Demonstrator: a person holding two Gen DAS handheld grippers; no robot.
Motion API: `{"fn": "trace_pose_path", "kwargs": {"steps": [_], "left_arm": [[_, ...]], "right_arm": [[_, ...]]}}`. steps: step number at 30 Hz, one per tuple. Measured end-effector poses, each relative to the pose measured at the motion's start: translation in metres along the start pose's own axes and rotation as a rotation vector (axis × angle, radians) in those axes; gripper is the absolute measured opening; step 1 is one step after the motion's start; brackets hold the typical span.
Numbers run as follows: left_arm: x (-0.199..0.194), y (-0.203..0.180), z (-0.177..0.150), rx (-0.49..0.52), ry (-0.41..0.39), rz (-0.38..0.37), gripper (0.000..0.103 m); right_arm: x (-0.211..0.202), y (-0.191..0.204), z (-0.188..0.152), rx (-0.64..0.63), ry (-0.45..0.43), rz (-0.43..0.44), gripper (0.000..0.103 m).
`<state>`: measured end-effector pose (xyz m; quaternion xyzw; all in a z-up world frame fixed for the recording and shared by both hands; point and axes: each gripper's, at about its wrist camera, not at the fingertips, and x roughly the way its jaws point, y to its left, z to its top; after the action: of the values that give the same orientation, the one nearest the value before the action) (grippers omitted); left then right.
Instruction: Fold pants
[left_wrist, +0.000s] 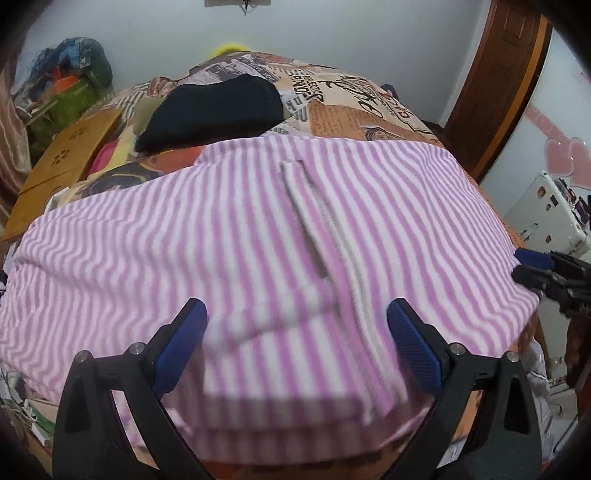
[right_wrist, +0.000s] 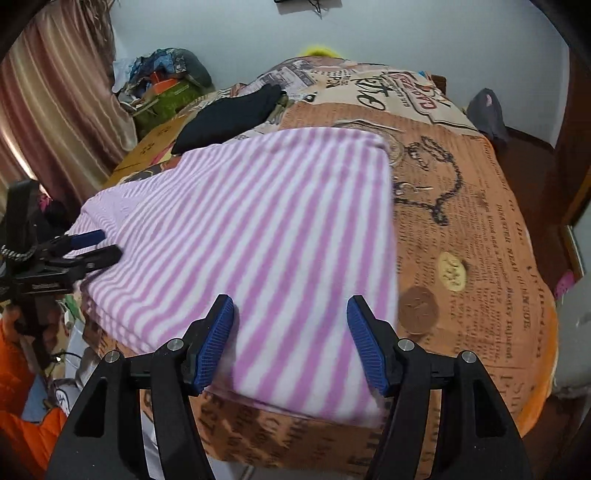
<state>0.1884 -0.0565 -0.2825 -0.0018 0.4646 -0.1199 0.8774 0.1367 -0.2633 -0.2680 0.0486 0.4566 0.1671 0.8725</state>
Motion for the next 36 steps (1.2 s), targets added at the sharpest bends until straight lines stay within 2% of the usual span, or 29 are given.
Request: {"fn": "trace_pose_path", "kwargs": {"steps": [4,10,13,17,21,26,29,36], "left_arm": [[-0.022,0.032,-0.008,-0.02,-0.019,0.156,0.1],[-0.069,0.11,-0.026,-0.203,-0.1,0.255,0.1],[-0.086,0.151,-0.038,-0.321,-0.126,0.257,0.1],[-0.094,0.192,-0.062,-0.463,-0.127,0.224,0.1],[-0.086,0.216,-0.089,-0.576,-0.101,0.144,0.1],[-0.076,0.221,-0.1,-0.601,-0.088,0.044,0.1],[-0.068,0.224,-0.096,-0.604,-0.088,0.002,0.1],[-0.056,0.232,-0.087,-0.601,-0.105,-0.038,0.1]], "right_arm": [[-0.006,-0.001,0.013,0.0,-0.009,-0.039,0.06],[-0.011,0.017,0.037,-0.017,-0.086,-0.009,0.06],[-0.005,0.037,0.049,-0.058,-0.102,0.007,0.06],[0.012,0.07,0.061,-0.129,-0.096,0.029,0.06],[0.035,0.1,0.062,-0.182,-0.055,0.054,0.06],[0.057,0.126,0.059,-0.227,-0.007,0.058,0.06],[0.067,0.133,0.059,-0.229,0.016,0.059,0.06],[0.073,0.138,0.059,-0.226,0.027,0.043,0.061]]}}
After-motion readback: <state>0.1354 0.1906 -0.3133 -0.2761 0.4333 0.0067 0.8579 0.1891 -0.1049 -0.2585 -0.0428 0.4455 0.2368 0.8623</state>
